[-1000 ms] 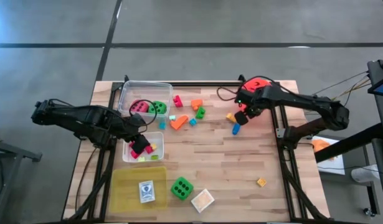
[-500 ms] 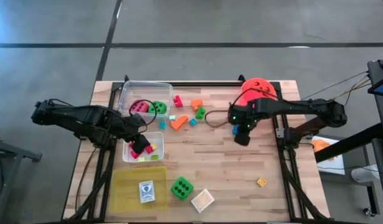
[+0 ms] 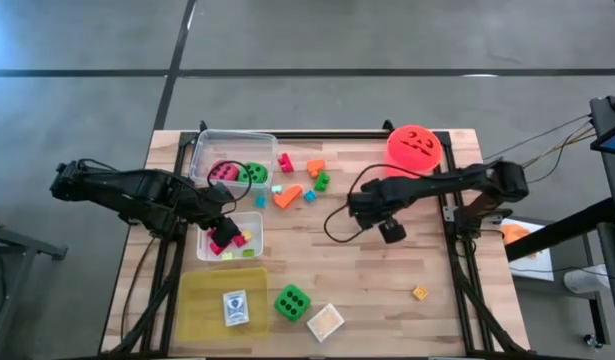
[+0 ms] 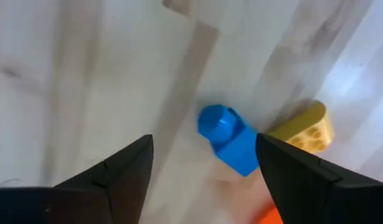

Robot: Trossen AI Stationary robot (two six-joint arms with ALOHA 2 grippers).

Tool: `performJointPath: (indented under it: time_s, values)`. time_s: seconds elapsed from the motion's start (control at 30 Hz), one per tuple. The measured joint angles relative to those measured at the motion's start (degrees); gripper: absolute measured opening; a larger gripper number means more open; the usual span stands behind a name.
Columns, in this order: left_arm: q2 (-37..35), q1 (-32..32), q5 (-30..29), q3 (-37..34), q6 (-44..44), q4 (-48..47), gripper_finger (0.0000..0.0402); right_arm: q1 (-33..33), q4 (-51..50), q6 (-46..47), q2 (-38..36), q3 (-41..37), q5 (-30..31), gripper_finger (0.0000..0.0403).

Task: Pick & Place Toys
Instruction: Put the dark blue game piece into the white bin

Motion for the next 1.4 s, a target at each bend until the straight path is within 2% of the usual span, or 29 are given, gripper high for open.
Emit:
performJointPath:
  time_s: [0.1, 0.37, 0.8, 0.93, 1.17, 1.4]
  values:
    - [0.0, 0.0, 0.2, 0.0, 0.0, 0.0, 0.0239, -0.2, 0.2, -4.5, 2.7, 0.0, 2.9, 0.0285]
    - [0.0, 0.0, 0.6, 0.0, -1.1, 0.1, 0.0239, -0.7, 1.1, -15.8, 7.7, -0.1, 4.8, 0.0286]
    - [0.1, 0.0, 1.0, 0.0, -1.5, 0.6, 0.0239, -4.1, 4.1, -24.7, 10.4, -2.4, 7.0, 0.0284]
    - [0.0, 0.0, 1.0, 0.0, -1.5, 0.6, 0.0239, -4.1, 5.8, -26.9, 10.4, -3.3, 7.0, 0.0248]
    - [0.0, 0.0, 1.0, 0.0, -1.5, 0.9, 0.0239, -4.1, 7.8, -27.7, 10.4, -4.1, 7.2, 0.013]
    - [0.0, 0.0, 1.0, 0.0, -1.5, 0.9, 0.0239, -3.7, 8.2, -25.1, 10.6, -4.1, 7.3, 0.0127]
